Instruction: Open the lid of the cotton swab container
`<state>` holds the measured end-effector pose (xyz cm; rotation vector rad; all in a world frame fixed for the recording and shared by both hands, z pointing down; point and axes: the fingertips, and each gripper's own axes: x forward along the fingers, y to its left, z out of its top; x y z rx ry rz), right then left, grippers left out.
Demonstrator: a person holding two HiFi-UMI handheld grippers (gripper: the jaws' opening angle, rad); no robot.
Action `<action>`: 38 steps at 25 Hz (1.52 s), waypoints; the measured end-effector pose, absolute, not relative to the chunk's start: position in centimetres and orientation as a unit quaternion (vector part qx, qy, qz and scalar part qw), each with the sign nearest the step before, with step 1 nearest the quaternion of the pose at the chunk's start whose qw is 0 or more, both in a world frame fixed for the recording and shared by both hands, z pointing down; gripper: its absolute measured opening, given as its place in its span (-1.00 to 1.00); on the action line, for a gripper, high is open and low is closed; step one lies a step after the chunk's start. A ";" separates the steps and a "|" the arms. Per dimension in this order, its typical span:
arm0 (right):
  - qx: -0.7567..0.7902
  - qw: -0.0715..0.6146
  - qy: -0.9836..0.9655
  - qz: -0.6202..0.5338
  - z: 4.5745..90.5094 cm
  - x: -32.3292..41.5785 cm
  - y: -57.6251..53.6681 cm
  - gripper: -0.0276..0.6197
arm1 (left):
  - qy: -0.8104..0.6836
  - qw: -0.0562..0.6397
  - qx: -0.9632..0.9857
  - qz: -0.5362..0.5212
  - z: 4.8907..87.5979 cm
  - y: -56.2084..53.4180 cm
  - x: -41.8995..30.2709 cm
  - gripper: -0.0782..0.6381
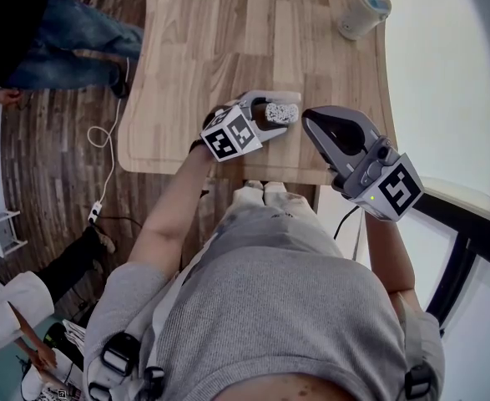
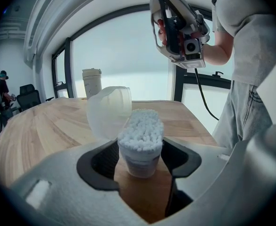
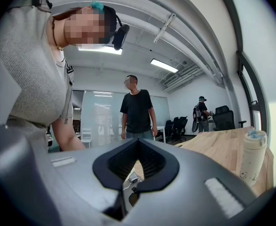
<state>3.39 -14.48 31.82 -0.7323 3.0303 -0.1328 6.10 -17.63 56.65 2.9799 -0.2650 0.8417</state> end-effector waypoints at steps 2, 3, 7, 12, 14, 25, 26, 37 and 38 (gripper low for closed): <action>-0.237 0.012 0.971 -0.044 31.8 3.3 -14.5 -0.91 | -0.096 0.014 0.957 0.273 56.5 -17.7 5.5 0.01; -0.239 0.012 0.970 -0.044 31.9 3.3 -14.5 -0.91 | -0.102 0.013 0.956 0.273 56.3 -17.7 5.1 0.01; -0.250 0.010 0.967 -0.037 32.8 3.9 -14.6 -0.91 | -0.152 0.022 0.954 0.256 55.3 -17.7 2.8 0.01; -0.269 0.020 0.962 -0.043 33.5 3.8 -14.2 -0.91 | -0.217 0.026 0.950 0.223 51.8 -17.4 0.0 0.00; -0.276 0.022 0.960 -0.048 34.0 3.7 -13.9 -0.91 | -0.244 0.025 0.948 0.203 49.9 -17.3 -0.6 -0.07; -0.326 0.041 0.942 -0.063 34.9 2.6 -13.5 -0.91 | -0.395 0.013 0.916 0.075 40.1 -17.5 -4.3 -0.78; -0.328 0.043 0.942 -0.063 34.8 2.6 -13.4 -0.91 | -0.397 0.012 0.915 0.071 39.7 -17.3 -4.2 -0.78; -0.356 0.049 0.932 -0.046 33.1 4.0 -10.6 -0.91 | -0.401 -0.001 0.913 0.075 36.8 -13.0 -1.3 -0.79; -0.358 0.050 0.932 -0.044 32.9 4.3 -10.0 -0.91 | -0.403 -0.001 0.912 0.074 36.5 -12.3 -1.0 -0.79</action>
